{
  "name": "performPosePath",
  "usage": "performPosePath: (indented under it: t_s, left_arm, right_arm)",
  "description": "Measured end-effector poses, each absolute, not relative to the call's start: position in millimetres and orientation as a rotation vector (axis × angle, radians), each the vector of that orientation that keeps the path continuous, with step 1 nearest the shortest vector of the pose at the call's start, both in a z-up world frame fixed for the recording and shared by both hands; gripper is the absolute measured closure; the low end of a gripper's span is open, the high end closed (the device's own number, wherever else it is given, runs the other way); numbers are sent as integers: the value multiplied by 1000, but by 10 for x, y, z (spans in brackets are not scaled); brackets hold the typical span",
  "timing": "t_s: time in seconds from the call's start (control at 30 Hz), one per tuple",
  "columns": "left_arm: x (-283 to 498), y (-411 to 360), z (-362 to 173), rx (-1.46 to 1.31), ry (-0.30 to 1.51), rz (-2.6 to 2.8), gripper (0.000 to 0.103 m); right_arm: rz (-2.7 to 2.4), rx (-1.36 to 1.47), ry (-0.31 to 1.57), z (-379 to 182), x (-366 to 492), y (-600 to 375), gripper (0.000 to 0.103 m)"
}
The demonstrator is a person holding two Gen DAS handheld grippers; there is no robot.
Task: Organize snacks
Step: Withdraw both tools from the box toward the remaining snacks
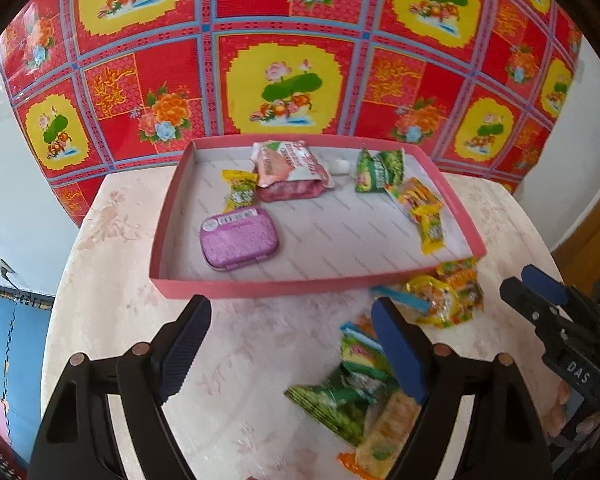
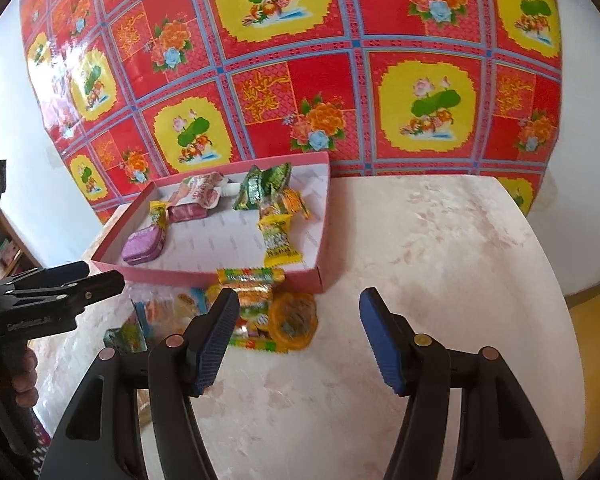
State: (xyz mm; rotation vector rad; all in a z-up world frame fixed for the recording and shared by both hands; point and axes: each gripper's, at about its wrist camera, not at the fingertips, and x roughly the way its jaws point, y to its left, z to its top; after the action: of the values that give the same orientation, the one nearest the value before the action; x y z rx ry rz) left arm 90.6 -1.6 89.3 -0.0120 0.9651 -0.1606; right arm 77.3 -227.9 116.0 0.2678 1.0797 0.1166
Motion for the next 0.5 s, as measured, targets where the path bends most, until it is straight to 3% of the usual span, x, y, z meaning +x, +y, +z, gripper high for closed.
performPosePath:
  t_s: [0.5]
  left_arm:
    - [644, -136, 789, 45, 994, -215, 17]
  right_arm:
    - [111, 244, 1131, 1075, 539, -2317, 39]
